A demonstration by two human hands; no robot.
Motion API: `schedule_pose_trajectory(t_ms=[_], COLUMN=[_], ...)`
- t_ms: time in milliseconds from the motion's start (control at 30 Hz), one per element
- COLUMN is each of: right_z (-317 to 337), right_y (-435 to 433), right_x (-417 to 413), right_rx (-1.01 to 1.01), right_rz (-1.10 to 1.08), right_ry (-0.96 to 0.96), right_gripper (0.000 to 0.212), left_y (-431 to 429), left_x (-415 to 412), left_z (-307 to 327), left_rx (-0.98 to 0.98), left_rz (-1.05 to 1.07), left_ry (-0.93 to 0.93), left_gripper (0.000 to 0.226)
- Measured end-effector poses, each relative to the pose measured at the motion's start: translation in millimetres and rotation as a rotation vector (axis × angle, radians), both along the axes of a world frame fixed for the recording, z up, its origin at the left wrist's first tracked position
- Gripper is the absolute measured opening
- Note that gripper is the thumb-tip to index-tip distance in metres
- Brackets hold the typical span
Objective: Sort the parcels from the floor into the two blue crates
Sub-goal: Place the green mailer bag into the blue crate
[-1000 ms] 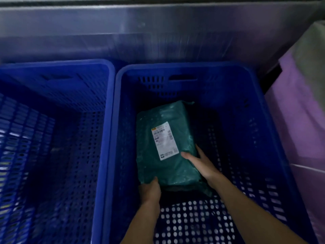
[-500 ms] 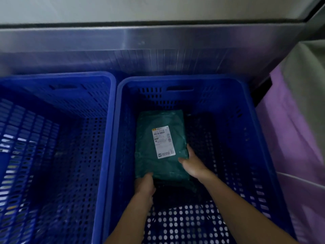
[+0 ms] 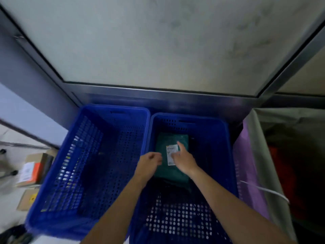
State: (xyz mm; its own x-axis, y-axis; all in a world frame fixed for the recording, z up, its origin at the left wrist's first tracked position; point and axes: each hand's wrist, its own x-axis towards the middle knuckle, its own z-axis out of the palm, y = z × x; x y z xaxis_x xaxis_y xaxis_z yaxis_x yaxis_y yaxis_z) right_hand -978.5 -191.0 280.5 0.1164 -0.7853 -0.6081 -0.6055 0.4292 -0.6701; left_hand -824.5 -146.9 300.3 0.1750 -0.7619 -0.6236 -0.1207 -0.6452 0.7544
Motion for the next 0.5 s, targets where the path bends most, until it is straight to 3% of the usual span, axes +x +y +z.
schedule_pose_trajectory(t_ms=[267,500], right_z=[122.9,168.9], right_y=[19.9,90.5], right_x=[86.9,185.4], right_rx=[-0.062,-0.148], right_rz=[0.226,0.433], right_ry=[-0.031,0.01], right_gripper=[0.058,0.055], left_y=[44.6,129.7], left_x=[114.4,229.6], left_z=[124.9,163.2], left_rx=[-0.131,-0.204], left_rz=[0.133,0.258], left_ry=[-0.136,-0.122], left_gripper=[0.023,0.018])
